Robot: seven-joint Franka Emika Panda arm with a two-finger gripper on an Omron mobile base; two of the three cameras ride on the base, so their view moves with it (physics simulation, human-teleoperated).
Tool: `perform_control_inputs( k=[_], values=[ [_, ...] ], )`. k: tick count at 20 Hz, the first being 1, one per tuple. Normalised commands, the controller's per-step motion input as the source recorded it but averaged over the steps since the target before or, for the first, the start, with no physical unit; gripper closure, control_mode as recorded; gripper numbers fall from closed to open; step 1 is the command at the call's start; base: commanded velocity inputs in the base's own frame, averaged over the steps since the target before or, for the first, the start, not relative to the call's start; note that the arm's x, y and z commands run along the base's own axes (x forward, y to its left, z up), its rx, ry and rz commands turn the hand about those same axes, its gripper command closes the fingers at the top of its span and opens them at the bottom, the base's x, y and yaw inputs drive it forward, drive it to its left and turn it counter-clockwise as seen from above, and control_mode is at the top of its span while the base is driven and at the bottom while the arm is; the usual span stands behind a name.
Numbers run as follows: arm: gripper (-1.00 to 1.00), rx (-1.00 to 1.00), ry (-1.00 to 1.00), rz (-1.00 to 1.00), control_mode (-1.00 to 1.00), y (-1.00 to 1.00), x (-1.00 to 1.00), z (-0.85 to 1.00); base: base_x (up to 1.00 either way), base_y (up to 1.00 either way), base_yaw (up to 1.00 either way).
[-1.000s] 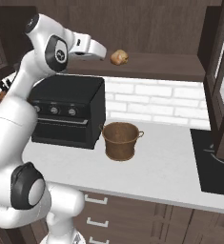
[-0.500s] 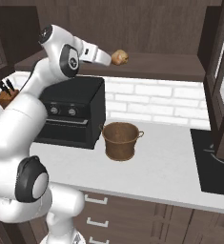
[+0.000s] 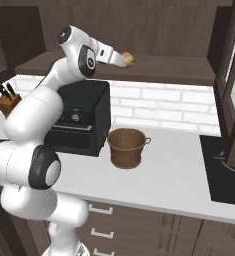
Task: Open the cabinet, pick up the bread from the cabinet and place it in the basket. Then move the basket to the dining counter.
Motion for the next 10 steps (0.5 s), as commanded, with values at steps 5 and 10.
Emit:
perform_control_inputs(
  k=[5,10],
  values=[
    [-1.00,0.00,0.08,0.00,-1.00,-0.25,0.21,0.11,0.00,0.00,0.00],
    [-1.00,0.00,0.05,0.00,-1.00,-0.16,0.34,-0.07,0.00,0.00,0.00]
  ],
)
